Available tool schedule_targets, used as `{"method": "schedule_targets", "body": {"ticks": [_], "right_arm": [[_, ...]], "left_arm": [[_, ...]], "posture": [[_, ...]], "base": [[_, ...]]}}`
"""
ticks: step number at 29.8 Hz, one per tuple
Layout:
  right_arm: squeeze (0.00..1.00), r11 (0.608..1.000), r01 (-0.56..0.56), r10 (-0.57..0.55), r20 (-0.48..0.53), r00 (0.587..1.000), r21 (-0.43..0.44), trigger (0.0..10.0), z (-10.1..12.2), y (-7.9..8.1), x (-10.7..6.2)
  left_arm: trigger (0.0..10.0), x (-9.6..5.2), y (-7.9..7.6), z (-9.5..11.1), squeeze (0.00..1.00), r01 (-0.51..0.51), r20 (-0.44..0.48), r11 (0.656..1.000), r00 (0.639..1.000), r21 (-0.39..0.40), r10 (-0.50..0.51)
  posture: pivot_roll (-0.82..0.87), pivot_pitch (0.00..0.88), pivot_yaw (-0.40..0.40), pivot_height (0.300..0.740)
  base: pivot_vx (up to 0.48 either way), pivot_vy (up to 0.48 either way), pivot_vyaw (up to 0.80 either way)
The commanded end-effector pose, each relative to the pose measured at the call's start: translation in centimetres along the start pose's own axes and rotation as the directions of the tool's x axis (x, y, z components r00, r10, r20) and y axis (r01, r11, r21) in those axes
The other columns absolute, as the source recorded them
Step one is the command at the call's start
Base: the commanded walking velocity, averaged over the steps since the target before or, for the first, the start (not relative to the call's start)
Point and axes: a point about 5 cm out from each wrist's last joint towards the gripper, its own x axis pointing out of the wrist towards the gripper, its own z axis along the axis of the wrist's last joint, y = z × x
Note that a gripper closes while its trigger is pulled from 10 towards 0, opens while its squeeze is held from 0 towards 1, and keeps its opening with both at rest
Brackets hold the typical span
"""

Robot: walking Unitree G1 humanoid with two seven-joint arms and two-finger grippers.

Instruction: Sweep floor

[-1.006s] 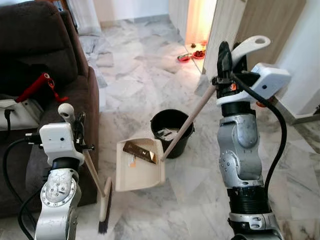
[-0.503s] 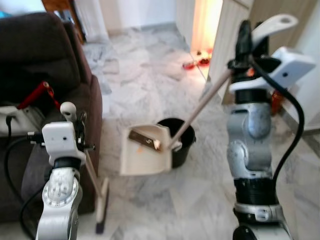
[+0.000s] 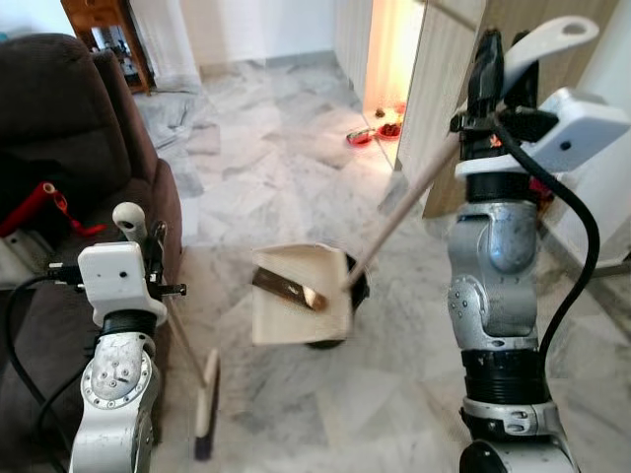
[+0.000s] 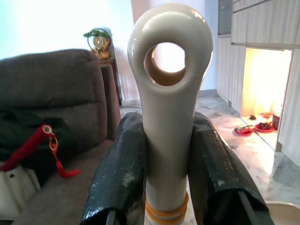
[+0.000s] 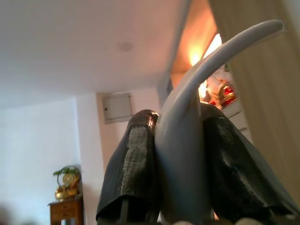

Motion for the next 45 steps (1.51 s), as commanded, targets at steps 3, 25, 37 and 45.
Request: {"method": "schedule_targets", "body": {"ticks": [3,25,37,45], "right_arm": [[0.00,0.999,-0.001,-0.004,0.095,0.995,0.045,10.0,1.8,0.6,0.7],[0.00,0.999,-0.002,-0.002,0.087,0.996,0.046,10.0,1.7,0.5,0.8],[0.00,0.999,-0.013,0.009,0.085,0.996,0.049,10.0,1.6,0.7,0.9],[0.00,0.998,-0.035,0.031,0.079,0.996,0.048,10.0,1.5,0.9,0.8]], "left_arm": [[10.0,0.2,0.6,1.0,0.00,-0.017,0.052,1.000,0.999,0.018,0.016],[10.0,-1.2,4.2,1.1,0.00,-0.096,0.032,0.990,0.995,0.101,0.093],[10.0,-1.1,4.1,1.1,0.00,-0.095,0.034,0.991,0.995,0.095,0.092],[10.0,-1.1,4.1,1.1,0.00,-0.094,0.033,0.991,0.995,0.091,0.092]], "posture": [[0.05,0.048,0.040,0.740],[0.06,0.069,0.033,0.740],[0.06,0.067,0.031,0.740],[0.06,0.067,0.029,0.740]], "base": [[0.311,0.000,0.00],[0.303,0.000,0.00],[0.297,0.000,0.00],[0.294,0.000,0.05]]}}
